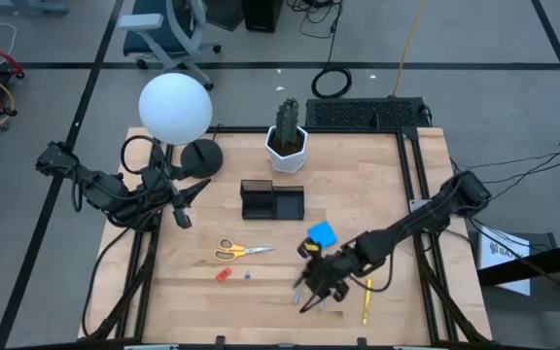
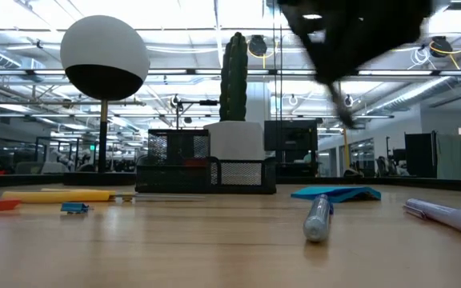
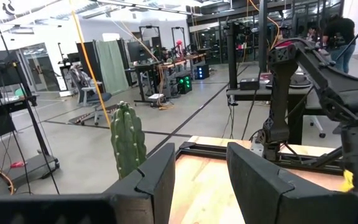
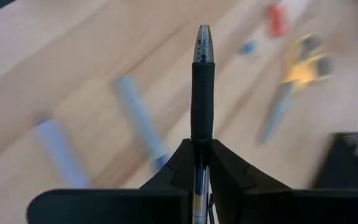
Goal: Pick and place office supplies into organizer
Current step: Put the black pen into the desk organizer
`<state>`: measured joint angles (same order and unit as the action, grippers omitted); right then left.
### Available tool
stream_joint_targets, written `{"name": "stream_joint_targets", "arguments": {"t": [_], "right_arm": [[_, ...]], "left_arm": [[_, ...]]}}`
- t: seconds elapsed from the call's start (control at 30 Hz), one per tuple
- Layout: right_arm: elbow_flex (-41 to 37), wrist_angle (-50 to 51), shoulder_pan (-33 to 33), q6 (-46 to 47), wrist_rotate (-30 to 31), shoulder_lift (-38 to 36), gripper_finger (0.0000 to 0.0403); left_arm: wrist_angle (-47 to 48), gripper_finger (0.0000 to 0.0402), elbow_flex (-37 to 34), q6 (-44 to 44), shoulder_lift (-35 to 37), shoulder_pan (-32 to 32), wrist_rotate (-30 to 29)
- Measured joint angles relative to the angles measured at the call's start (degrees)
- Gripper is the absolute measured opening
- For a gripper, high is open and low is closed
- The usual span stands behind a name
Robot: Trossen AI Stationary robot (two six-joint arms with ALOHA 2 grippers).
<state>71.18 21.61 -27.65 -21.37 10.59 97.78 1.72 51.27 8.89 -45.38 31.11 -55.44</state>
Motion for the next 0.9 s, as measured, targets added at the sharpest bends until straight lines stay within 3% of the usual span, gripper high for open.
{"name": "stream_joint_targets", "arguments": {"t": [0.33,0.53,0.9], "right_arm": [[0.02,-13.92,7.34,-3.77,-0.09,0.00,0.0020],[0.02,-18.95,11.23,-3.48,-0.09,0.00,0.0020],[0.07,-29.64,16.08,3.78,-0.13,-0.02,0.0020]], "left_arm": [[-1.68,0.0152,0.00,-1.69,-0.01,0.00,0.00],[-3.27,0.0152,0.00,-8.61,0.00,0.00,1.90],[1.56,0.0152,-4.02,-11.41,-0.23,0.00,4.59]]}}
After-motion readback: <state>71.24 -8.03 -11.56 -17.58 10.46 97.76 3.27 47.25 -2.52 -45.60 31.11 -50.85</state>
